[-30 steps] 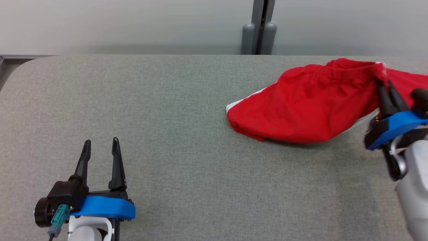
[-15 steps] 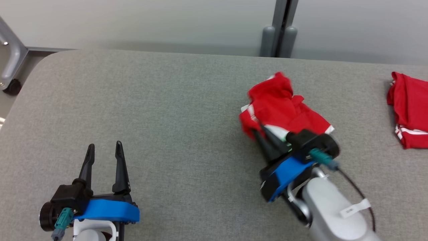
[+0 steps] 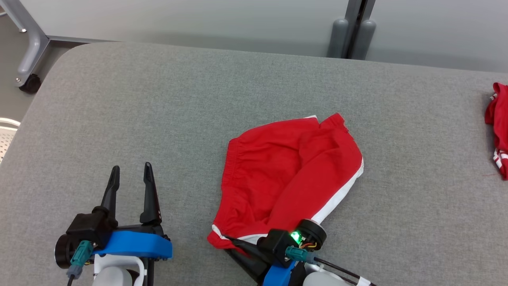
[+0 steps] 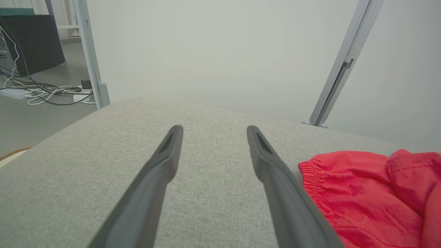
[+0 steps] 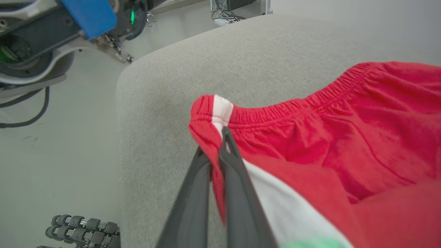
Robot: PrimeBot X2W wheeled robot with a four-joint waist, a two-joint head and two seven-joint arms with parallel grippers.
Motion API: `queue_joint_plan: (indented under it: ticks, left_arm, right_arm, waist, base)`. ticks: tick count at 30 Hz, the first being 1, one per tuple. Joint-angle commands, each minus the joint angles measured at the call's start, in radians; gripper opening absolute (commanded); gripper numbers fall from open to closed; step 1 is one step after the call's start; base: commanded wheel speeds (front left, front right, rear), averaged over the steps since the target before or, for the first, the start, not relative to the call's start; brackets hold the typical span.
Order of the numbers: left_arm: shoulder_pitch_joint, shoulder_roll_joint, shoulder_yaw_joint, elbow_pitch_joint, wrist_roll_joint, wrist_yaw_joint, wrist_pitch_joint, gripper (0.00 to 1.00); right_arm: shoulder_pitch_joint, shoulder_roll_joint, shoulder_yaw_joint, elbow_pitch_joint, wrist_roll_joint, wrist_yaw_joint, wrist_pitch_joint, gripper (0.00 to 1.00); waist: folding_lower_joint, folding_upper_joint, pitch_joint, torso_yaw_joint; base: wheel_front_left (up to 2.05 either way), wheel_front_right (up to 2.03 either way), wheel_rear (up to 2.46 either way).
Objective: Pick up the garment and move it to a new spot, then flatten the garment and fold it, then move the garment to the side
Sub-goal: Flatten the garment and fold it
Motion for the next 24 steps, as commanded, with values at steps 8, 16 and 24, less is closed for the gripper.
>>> queue_joint_plan:
  ticks: [8,16,24]
  left_arm:
    - [-0.009,-0.002,0.018,0.003,0.000,0.007,-0.004,1.00]
    - [0.019,-0.002,0.047,-0.010,0.018,0.006,-0.004,1.00]
    - [0.034,-0.001,0.062,-0.016,0.028,-0.002,-0.004,1.00]
  right_arm:
    - [-0.055,-0.003,-0.024,0.043,0.038,0.000,-0.036,1.00]
    - [0.027,-0.076,-0.211,-0.073,-0.031,0.000,-0.041,1.00]
    - [0.171,-0.140,-0.392,-0.249,-0.056,0.000,-0.041,1.00]
  waist:
    - [0.0000,0.0001,-0.009,-0.044]
    - [0.0000,0.0001,-0.029,-0.099]
    - [0.0000,0.0001,-0.041,-0.120]
  base:
    - [0.00,0.00,0.00]
    - [0.00,0.00,0.00]
    - [0.00,0.00,0.00]
